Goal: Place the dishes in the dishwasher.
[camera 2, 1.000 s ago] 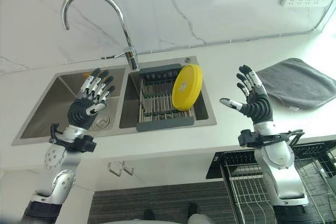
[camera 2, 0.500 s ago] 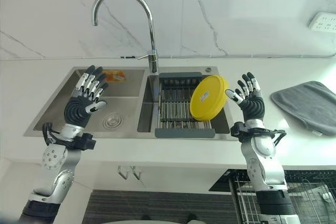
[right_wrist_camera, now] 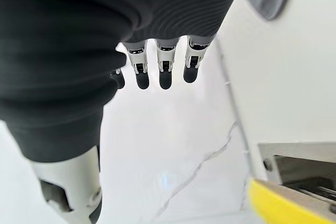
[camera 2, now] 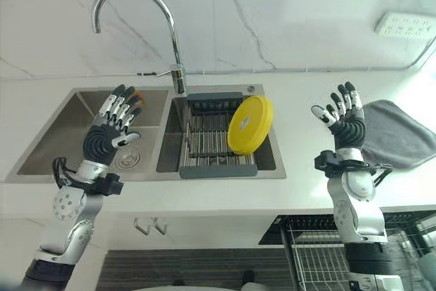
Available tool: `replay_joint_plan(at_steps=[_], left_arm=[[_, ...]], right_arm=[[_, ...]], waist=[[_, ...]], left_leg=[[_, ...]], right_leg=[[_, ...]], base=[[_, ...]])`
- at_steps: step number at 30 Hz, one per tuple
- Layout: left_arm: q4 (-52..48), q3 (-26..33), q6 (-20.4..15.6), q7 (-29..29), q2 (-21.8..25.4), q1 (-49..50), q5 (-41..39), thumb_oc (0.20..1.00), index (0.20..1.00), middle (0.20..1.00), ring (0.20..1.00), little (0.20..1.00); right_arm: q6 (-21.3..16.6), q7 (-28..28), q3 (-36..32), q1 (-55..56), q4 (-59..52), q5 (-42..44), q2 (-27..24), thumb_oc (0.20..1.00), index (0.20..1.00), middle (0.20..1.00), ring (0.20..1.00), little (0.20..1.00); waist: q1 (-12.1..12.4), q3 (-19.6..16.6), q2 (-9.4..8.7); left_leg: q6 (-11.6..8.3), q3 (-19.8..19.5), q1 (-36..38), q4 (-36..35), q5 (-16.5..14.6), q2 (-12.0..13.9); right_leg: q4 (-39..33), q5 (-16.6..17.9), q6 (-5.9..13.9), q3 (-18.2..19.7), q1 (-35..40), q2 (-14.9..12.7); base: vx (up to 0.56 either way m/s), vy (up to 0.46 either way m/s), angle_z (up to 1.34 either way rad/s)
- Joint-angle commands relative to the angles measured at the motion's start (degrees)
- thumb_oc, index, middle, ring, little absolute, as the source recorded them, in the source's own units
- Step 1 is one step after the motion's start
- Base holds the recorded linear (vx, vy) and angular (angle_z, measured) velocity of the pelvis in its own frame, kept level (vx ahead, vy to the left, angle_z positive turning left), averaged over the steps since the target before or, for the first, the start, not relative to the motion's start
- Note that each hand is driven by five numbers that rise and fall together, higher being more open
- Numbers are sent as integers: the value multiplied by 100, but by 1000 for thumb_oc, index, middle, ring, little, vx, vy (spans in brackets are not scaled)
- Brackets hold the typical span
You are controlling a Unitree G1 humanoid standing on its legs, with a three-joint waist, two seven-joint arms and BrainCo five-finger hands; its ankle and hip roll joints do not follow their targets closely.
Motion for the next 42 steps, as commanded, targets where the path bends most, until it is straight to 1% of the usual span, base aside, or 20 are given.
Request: replay_joint_plan(at_steps=[1, 5, 11, 12, 16, 19, 25, 29, 32, 42], left_arm=[[-101, -111, -192, 140, 358, -409, 72, 1000, 1000, 1000, 1000, 1000], [-16, -172, -148, 186, 371, -482, 87, 1000, 1000, 1000, 1000, 1000], [116, -247, 6, 231, 441, -578, 225, 1000, 1000, 1000, 1000, 1000], [132, -251, 26, 204, 459, -578, 196, 1000, 1000, 1000, 1000, 1000], [175, -264, 69, 158, 498, -584, 132, 1000, 1000, 1000, 1000, 1000], [175, -237, 58, 108, 566, -517, 97, 1000, 1000, 1000, 1000, 1000], [220, -295, 107, 127, 593, -593, 62, 1000, 1000, 1000, 1000, 1000], [201, -264, 140, 74, 617, -549, 43, 1000, 1000, 1000, 1000, 1000], [210, -299, 158, 104, 624, -588, 55, 1000, 1000, 1000, 1000, 1000], [215, -343, 204, 97, 670, -633, 34, 1000, 1000, 1000, 1000, 1000]], right_arm=[[-8, 4, 30, -598, 136, 50, -51, 1000, 1000, 1000, 1000, 1000], [437, 63, 177, -894, 631, 381, -138, 1000, 1000, 1000, 1000, 1000], [836, 230, 346, -1311, 1291, 1005, -257, 1000, 1000, 1000, 1000, 1000], [962, 286, 378, -1378, 1409, 1165, -268, 1000, 1000, 1000, 1000, 1000], [1147, 371, 468, -1486, 1740, 1251, -297, 1000, 1000, 1000, 1000, 1000], [1395, 365, 501, -1555, 1871, 1390, -394, 1000, 1000, 1000, 1000, 1000], [1395, 390, 612, -1703, 2007, 1377, -413, 1000, 1000, 1000, 1000, 1000], [1558, 452, 658, -1691, 1971, 1352, -418, 1000, 1000, 1000, 1000, 1000], [1547, 525, 736, -1743, 2031, 1340, -411, 1000, 1000, 1000, 1000, 1000], [1755, 594, 950, -1942, 2226, 1369, -420, 1000, 1000, 1000, 1000, 1000]], waist=[[77, -215, -500], [123, -231, -479], [230, -238, -490], [254, -229, -493], [305, -227, -507], [329, -236, -513], [343, -213, -511], [337, -217, -492], [339, -214, -493], [378, -211, -485]], left_leg=[[61, -184, 1, -2, -495, -222], [32, -238, 19, -2, -484, -215], [-1, -326, 32, -2, -487, -200], [-5, -339, 38, -2, -485, -195], [-15, -382, 42, -2, -483, -193], [-16, -375, 57, -2, -485, -187], [-8, -383, 83, -2, -493, -198], [-4, -371, 97, -2, -489, -205], [-7, -357, 99, -2, -489, -203], [-13, -372, 115, -2, -480, -208]], right_leg=[[3, -438, 130, -174, 256, -144], [3, -470, 107, -224, 311, -146], [3, -514, 95, -321, 382, -169], [3, -520, 92, -342, 400, -174], [3, -539, 89, -365, 432, -176], [3, -538, 92, -373, 443, -184], [3, -537, 96, -394, 475, -189], [3, -531, 100, -372, 482, -192], [3, -531, 103, -380, 485, -198], [3, -550, 90, -411, 528, -192]], base=[[29, -8, 3], [25, 0, 10], [27, 6, 9], [26, 8, 11], [21, 0, 14], [0, 0, 0], [0, 0, 0], [-8, 2, 0], [-11, 3, 0], [-13, 3, 0]])
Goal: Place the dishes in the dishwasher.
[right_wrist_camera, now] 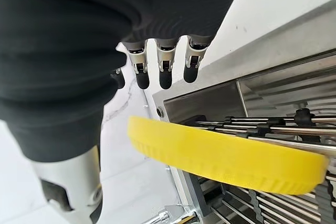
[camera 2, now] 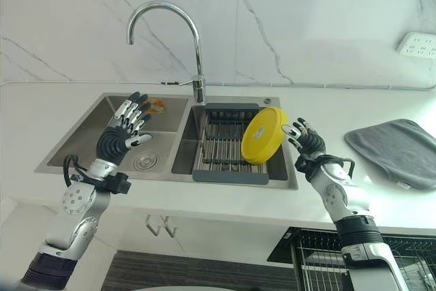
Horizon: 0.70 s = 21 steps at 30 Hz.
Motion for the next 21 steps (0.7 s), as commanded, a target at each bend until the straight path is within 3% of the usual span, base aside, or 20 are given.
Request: replay_joint_plan(at_steps=[1, 9, 21], left_arm=[[-60, 17, -165, 16, 351, -433, 5, 1000, 1000, 1000, 1000, 1000], [-27, -33, -120, 75, 379, -512, -5, 1000, 1000, 1000, 1000, 1000], [5, -84, -31, 125, 380, -564, -25, 1000, 1000, 1000, 1000, 1000]], right_arm=[[-62, 80, 121, -921, 396, 145, -167, 1000, 1000, 1000, 1000, 1000], [170, 49, 292, -1092, 672, 212, -180, 1000, 1000, 1000, 1000, 1000], [231, 49, 385, -1252, 910, 333, -133, 1000, 1000, 1000, 1000, 1000]], waist=[[132, -9, -393], [157, -8, -399], [198, 1, -383]], left_leg=[[18, -33, 122, 0, -513, -131], [15, -48, 133, 0, -503, -143], [28, -80, 125, 0, -497, -161]], right_leg=[[4, -472, 19, -96, 314, -84], [4, -469, 22, -107, 340, -88], [4, -472, 14, -114, 350, -93]], base=[[0, 0, 0], [4, 2, 5], [3, 3, 1]])
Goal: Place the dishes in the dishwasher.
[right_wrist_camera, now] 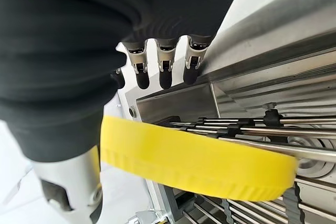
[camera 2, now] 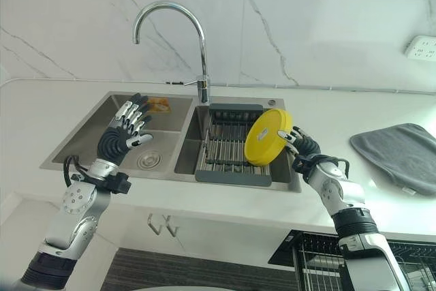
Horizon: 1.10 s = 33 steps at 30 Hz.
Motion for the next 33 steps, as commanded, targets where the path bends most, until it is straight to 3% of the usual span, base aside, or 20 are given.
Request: replay_joint_plan(at_steps=[1, 33], left_arm=[[-84, -75, -163, 85, 347, -543, -29, 1000, 1000, 1000, 1000, 1000], [-81, -122, -143, 319, 316, -475, -105, 1000, 1000, 1000, 1000, 1000]], right_arm=[[-192, 52, 108, -849, 283, 321, -119, 1000, 1000, 1000, 1000, 1000], [-67, 99, 229, -1141, 934, 316, -269, 1000, 1000, 1000, 1000, 1000]], waist=[[151, -1, -385], [408, 86, -466]], left_leg=[[36, 28, 131, 0, -511, -167], [38, -209, 121, 0, -493, -212]], right_leg=[[4, -424, 25, 15, 285, -93], [4, -454, 36, -146, 378, -116]], base=[[13, 16, 4], [3, 12, 4]])
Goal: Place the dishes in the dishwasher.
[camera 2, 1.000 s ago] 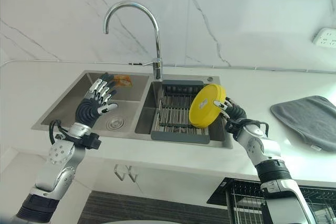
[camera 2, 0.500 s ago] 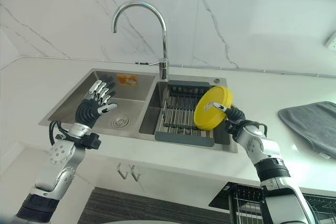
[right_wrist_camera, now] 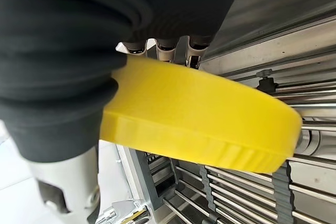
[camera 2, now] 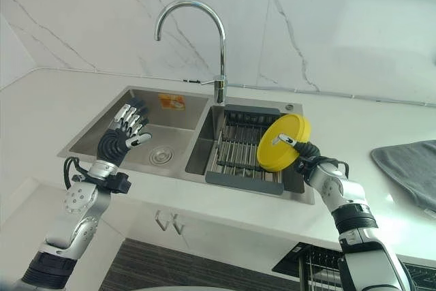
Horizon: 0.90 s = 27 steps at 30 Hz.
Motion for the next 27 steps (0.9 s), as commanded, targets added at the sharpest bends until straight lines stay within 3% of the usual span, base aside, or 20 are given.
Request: replay_joint_plan(at_steps=[1, 2, 3, 4, 5, 13, 18, 27], left_arm=[[-160, -110, -239, 101, 312, -479, -40, 1000, 1000, 1000, 1000, 1000], [-150, -121, -245, 103, 310, -488, -37, 1000, 1000, 1000, 1000, 1000], [-147, -135, -236, 113, 309, -506, -38, 1000, 1000, 1000, 1000, 1000], [-150, -139, -234, 114, 311, -512, -42, 1000, 1000, 1000, 1000, 1000], [-138, -135, -242, 101, 308, -507, -56, 1000, 1000, 1000, 1000, 1000], [-127, -193, -233, 164, 272, -469, -93, 1000, 1000, 1000, 1000, 1000], [-131, -232, -236, 166, 273, -480, -107, 1000, 1000, 1000, 1000, 1000], [-38, -89, -189, -80, 348, -271, -147, 1000, 1000, 1000, 1000, 1000]], right_arm=[[-191, -39, 121, -930, 267, 115, -225, 1000, 1000, 1000, 1000, 1000], [-200, -39, 122, -942, 287, 110, -228, 1000, 1000, 1000, 1000, 1000], [-200, -16, 127, -961, 324, 92, -229, 900, 900, 900, 900, 900], [-210, 41, 143, -974, 359, 31, -220, 617, 617, 617, 617, 617], [-215, 171, 163, -982, 442, -126, -257, 200, 200, 200, 200, 200], [-250, -127, 204, -1065, 622, -117, -322, 200, 200, 200, 200, 200], [-620, -460, 56, -976, 454, 222, -80, 200, 200, 200, 200, 200], [-949, 32, -306, -165, -203, 1920, 500, 200, 200, 200, 200, 200]], waist=[[172, 79, -459], [174, 81, -460], [179, 82, -463], [188, 84, -464], [195, 83, -472], [225, 94, -485], [215, 101, -441], [72, 25, -343]], left_leg=[[55, 89, 153, -2, -503, -198], [54, 92, 156, -2, -503, -197], [55, 91, 158, -2, -502, -198], [56, 81, 159, -2, -502, -200], [55, 81, 162, -2, -504, -202], [57, 77, 155, -2, -497, -196], [71, 71, 156, -2, -502, -195], [44, 233, 161, -2, -490, -120]], right_leg=[[4, -363, 28, 152, 238, -115], [4, -362, 29, 147, 241, -118], [4, -359, 30, 144, 245, -117], [4, -360, 31, 145, 247, -116], [4, -359, 32, 136, 249, -118], [4, -346, 39, 133, 246, -122], [4, -350, 32, 141, 245, -117], [4, -364, 12, 135, 209, -80]], base=[[0, 0, 0], [0, 0, 0], [0, 0, 0], [0, 0, 0], [0, 0, 0], [-1, -1, 0], [-3, -11, 1], [14, -94, 1]])
